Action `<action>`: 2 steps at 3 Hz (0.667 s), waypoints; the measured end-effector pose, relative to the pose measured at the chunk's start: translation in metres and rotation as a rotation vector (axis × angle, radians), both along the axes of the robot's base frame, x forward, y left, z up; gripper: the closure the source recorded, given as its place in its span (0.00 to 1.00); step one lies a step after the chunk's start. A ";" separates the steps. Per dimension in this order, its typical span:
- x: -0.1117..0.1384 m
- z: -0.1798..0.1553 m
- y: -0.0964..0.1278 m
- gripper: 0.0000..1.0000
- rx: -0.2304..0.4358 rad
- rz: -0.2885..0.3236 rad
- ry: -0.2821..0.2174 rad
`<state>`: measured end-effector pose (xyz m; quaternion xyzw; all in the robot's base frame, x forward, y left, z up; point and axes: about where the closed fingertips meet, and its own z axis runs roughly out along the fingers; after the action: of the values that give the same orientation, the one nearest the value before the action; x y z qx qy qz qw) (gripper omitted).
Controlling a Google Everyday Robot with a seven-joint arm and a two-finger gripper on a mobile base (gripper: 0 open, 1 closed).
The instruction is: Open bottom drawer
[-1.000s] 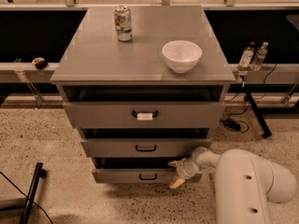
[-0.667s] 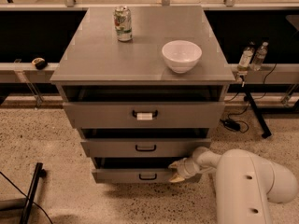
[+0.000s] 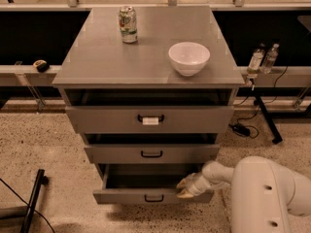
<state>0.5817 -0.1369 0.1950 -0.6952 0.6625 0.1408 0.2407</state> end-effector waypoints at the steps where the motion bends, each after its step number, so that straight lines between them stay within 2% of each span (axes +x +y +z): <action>1: -0.040 -0.003 0.001 0.63 0.021 0.032 0.053; 2: -0.086 -0.006 0.003 0.49 0.021 0.080 0.137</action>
Offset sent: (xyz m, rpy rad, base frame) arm -0.1511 0.0016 -0.0076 0.0153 0.2536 0.1450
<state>0.4952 -0.1342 0.1887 -0.7073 0.6476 0.2045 0.1965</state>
